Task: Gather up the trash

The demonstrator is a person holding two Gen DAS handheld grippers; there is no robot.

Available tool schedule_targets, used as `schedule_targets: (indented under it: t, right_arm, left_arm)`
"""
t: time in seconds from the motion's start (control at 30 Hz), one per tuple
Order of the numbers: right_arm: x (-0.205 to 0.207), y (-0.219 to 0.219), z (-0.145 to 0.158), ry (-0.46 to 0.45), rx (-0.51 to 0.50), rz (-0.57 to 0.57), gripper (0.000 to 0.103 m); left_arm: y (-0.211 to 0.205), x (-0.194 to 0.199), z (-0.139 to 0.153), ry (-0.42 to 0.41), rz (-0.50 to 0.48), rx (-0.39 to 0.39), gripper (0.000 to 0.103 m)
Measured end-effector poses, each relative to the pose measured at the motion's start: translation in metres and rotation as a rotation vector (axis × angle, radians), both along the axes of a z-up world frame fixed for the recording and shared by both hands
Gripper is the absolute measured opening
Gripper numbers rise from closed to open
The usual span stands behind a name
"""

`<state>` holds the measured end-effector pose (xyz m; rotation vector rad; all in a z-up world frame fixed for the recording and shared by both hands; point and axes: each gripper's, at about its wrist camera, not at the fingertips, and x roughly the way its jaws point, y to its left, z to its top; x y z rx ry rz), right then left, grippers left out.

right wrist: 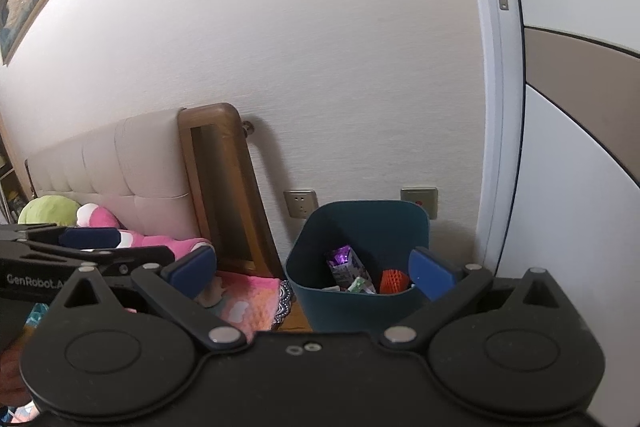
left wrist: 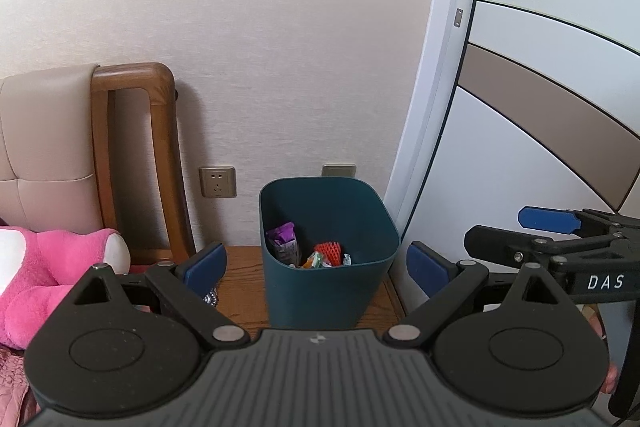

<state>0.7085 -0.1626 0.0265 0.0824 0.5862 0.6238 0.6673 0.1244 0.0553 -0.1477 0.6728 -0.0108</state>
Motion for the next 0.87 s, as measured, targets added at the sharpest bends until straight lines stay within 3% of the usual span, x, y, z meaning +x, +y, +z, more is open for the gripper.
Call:
schedule_targets:
  t: [0.87]
  right_arm:
    - [-0.041,0.01,-0.02,0.079,-0.019,-0.026,0.103]
  left_arm:
    - [0.007,-0.037,-0.025,0.118,-0.036,-0.037,0.097]
